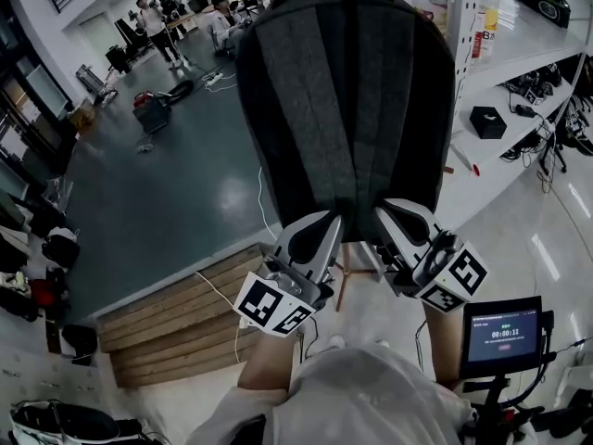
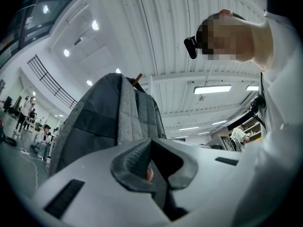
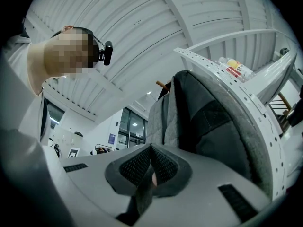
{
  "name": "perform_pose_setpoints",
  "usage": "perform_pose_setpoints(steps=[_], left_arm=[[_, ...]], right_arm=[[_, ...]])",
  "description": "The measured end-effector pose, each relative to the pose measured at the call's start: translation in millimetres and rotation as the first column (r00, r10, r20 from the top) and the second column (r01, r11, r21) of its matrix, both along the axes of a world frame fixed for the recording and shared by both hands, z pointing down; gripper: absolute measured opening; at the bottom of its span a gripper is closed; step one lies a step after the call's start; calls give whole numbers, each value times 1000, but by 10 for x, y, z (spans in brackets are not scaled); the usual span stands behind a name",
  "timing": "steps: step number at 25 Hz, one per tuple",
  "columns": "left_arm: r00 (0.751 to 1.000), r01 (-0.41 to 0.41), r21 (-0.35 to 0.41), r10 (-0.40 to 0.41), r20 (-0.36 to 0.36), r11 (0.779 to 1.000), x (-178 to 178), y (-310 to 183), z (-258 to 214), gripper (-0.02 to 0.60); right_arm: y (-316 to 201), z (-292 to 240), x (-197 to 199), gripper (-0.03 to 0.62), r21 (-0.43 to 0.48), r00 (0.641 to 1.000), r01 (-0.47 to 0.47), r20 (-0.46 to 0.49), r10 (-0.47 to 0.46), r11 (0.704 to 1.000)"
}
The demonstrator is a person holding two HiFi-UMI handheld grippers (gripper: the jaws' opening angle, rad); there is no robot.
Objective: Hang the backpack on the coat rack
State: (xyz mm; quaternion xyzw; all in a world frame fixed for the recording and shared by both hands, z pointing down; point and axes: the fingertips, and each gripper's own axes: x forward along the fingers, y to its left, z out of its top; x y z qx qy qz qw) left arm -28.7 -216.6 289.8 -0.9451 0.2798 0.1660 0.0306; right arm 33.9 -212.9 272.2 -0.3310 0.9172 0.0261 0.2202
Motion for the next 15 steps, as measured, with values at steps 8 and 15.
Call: perform_pose_setpoints(steps=[8, 15], left_arm=[[1000, -2, -6, 2, 8, 1000, 14, -3, 39, 8], [1000, -1, -6, 1, 8, 1000, 27, -13, 37, 8]], right_arm=[[-10, 14, 5, 14, -4, 1000, -2, 2, 2, 1000], [-1, 8, 2, 14, -3, 1000, 1, 3, -1, 1000]])
